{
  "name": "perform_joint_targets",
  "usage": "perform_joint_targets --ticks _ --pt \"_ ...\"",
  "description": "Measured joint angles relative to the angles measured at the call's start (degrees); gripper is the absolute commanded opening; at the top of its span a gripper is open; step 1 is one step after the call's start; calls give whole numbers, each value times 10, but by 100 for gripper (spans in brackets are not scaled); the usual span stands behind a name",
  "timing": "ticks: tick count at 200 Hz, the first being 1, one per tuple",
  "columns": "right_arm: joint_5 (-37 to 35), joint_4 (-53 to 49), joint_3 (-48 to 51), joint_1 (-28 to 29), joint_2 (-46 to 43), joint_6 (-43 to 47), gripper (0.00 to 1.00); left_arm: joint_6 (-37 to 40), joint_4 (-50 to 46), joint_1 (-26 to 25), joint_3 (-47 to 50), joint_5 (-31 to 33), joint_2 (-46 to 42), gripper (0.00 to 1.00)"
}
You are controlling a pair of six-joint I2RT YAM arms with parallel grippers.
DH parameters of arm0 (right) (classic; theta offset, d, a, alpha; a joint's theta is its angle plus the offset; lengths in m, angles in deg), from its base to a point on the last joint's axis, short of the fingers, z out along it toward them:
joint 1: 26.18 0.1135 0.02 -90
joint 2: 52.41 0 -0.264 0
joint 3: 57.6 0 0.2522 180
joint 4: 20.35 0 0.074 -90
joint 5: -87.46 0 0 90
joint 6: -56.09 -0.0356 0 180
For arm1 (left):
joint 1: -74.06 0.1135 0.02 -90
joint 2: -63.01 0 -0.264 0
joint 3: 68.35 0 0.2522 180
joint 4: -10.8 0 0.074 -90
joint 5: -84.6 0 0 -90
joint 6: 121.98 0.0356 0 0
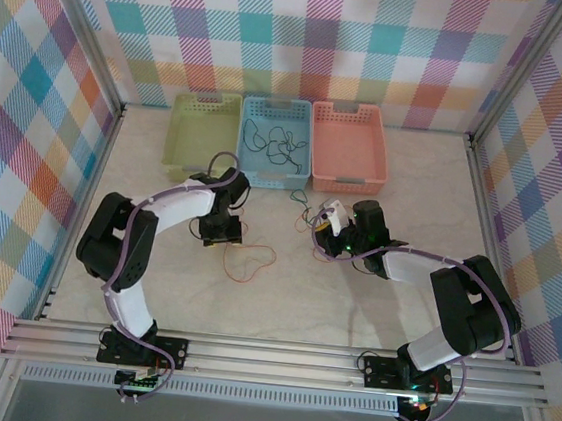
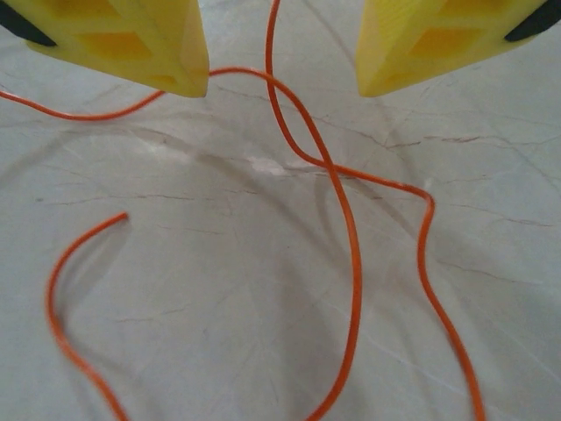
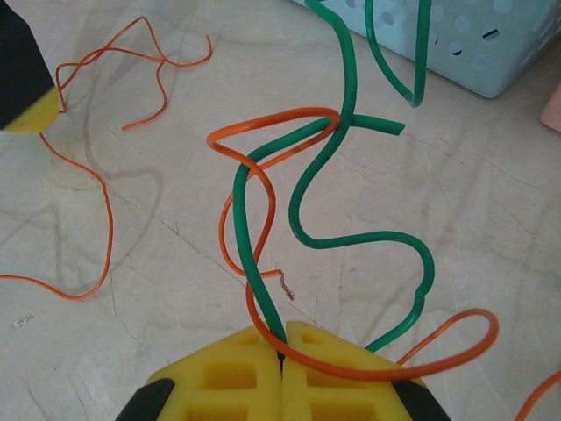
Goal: Untangle the cables
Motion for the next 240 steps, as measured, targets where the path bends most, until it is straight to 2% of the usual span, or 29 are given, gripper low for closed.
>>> perform_joint_targets --ticks 18,32,72,119,160,200,240 --pt "0 -1 0 0 0 -3 0 0 0 0 0 -2 23 44" --pt "0 -2 0 0 0 -3 0 0 -3 0 -2 -2 27 38" --pt "0 -4 -2 0 0 -3 0 -6 -9 0 -2 6 26 0" --pt "0 -4 -2 0 0 -3 0 -13 -4 -1 -1 10 -12 0" --pt "0 -4 -3 0 0 -4 0 -12 -29 0 -12 41 -130 0" --pt "0 -4 -2 0 0 -4 0 -1 -81 14 -111 73 -204 0" --pt "0 -4 -3 0 0 -3 0 23 -120 86 -266 86 -201 0"
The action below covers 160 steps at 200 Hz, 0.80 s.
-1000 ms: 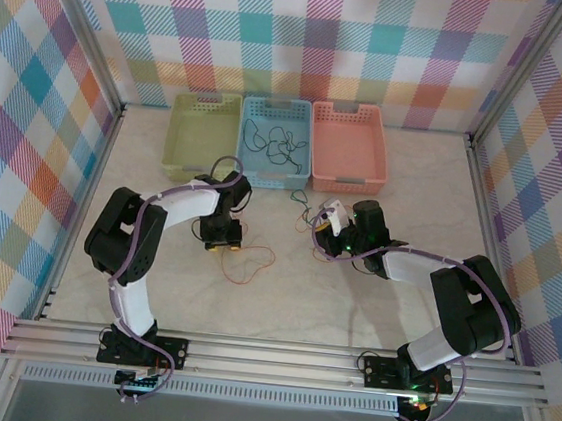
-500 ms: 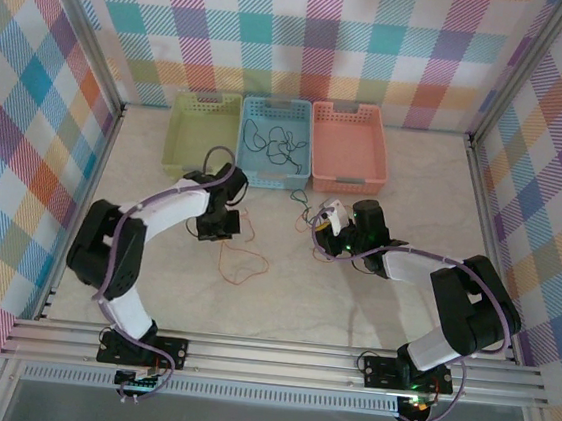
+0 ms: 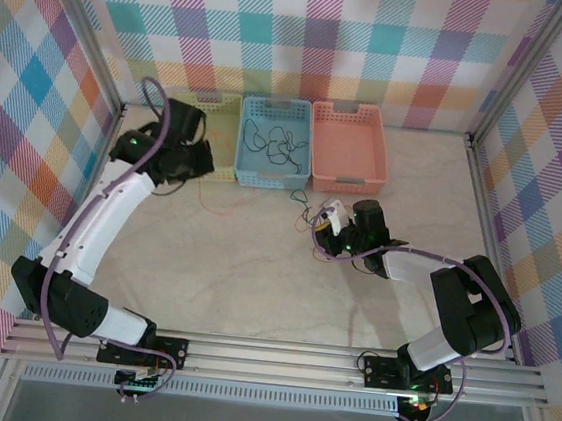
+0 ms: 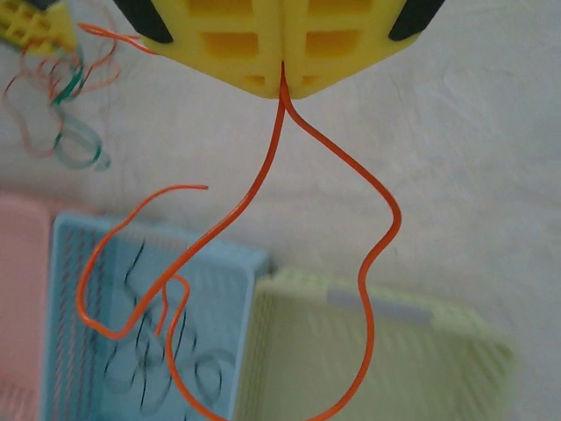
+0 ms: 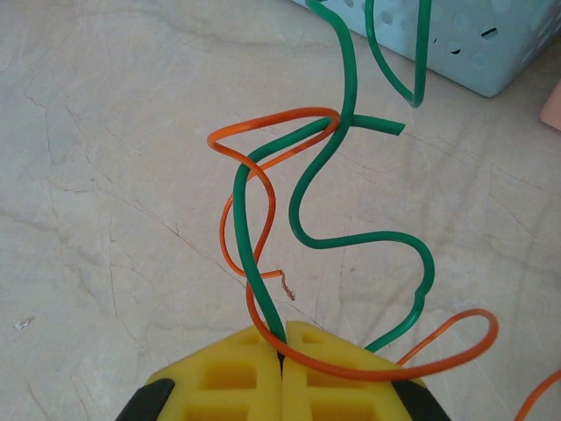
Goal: Untangle the cables
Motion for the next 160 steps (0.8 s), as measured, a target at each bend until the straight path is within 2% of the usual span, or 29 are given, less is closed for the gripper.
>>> perform_joint_targets --ticks 29,65,139,160 --pt "0 0 0 0 0 0 0 12 -2 51 -108 -9 49 0" --pt "0 0 0 0 0 0 0 17 2 101 -217 -35 161 0" --pt "0 -2 0 0 0 0 0 29 7 148 -410 -42 385 0" --pt "0 -4 0 0 0 0 0 34 21 159 -436 -47 431 0"
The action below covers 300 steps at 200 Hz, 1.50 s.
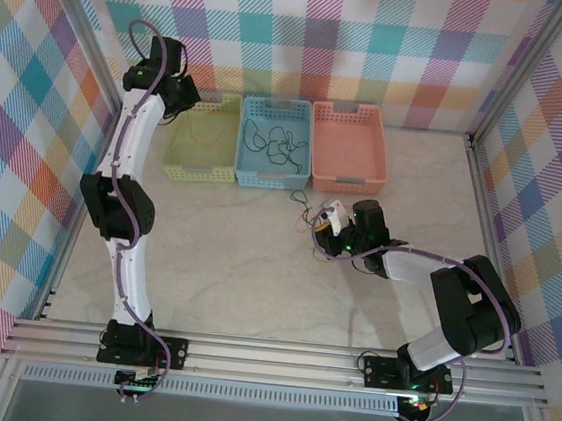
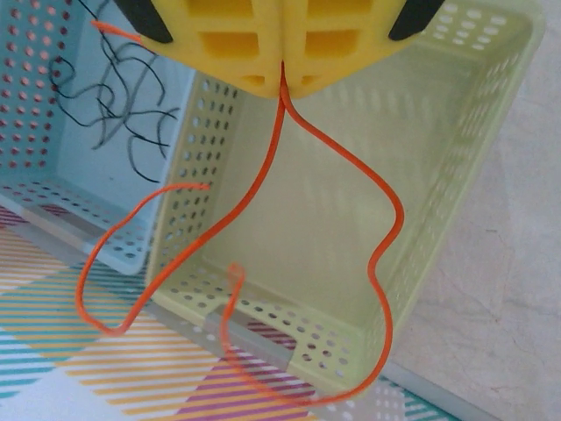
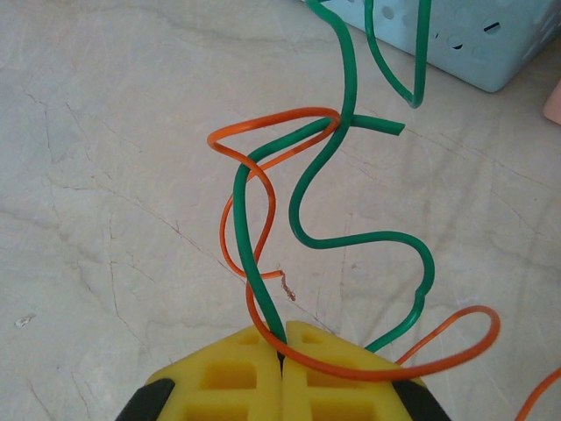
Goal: Untangle the cables
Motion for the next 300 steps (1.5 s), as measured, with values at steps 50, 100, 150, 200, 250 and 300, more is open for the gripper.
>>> perform_joint_targets --ticks 50,100,150,200,250,300 --pt "0 -1 0 0 1 0 0 18 15 5 -31 -10 110 0" --pt "0 -2 -4 0 1 0 0 31 11 5 -37 -19 179 31" --pt "0 -2 -5 0 1 0 0 22 -9 5 -35 -4 153 56" --pt "3 0 -5 0 1 0 0 0 30 -5 167 -37 -88 56" --pt "45 55 36 11 -38 12 0 -27 176 -120 520 -152 -411 57" --pt "75 92 46 45 -45 51 0 -29 235 -242 706 -244 -457 57"
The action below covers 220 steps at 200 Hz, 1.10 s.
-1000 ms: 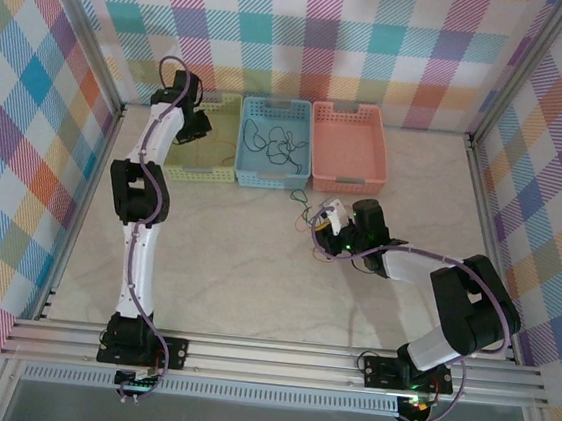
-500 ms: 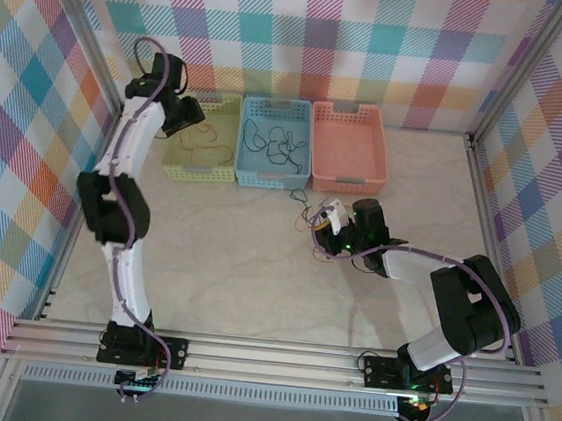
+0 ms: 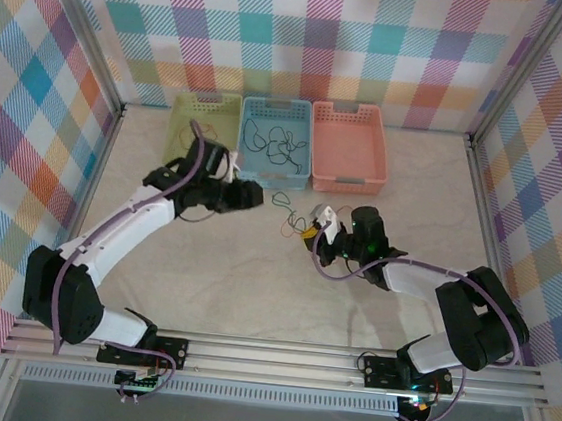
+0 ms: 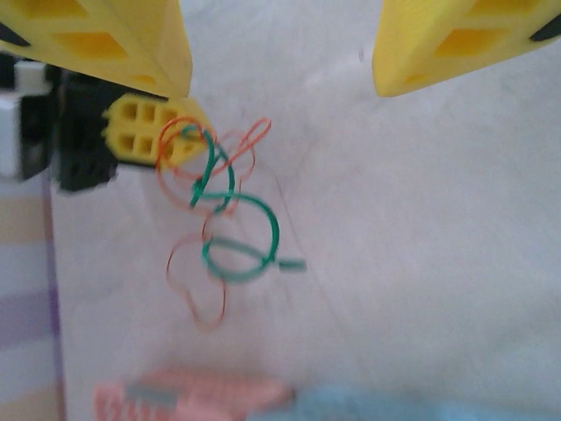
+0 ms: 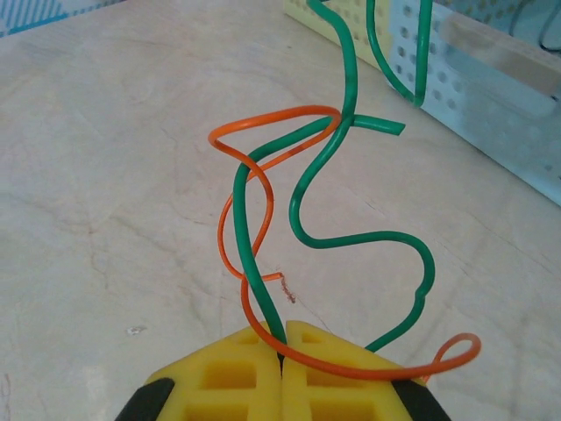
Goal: Untangle the cables
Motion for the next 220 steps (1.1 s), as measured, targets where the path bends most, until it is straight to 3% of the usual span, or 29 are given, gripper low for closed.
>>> perform_joint_targets --ticks 32,76,120,154,220 --pt "6 3 1 23 0 33 0 -16 5 -20 52 -20 -46 59" --pt "7 3 1 40 0 68 0 -34 19 -46 60 1 -110 62" --pt "-1 4 2 48 0 89 0 -62 23 -48 59 15 -100 62" --pt "-43 16 19 73 -2 122 0 -62 26 -48 49 45 -69 61" --pt "-133 75 57 123 -10 211 0 -57 101 -48 129 62 -97 61"
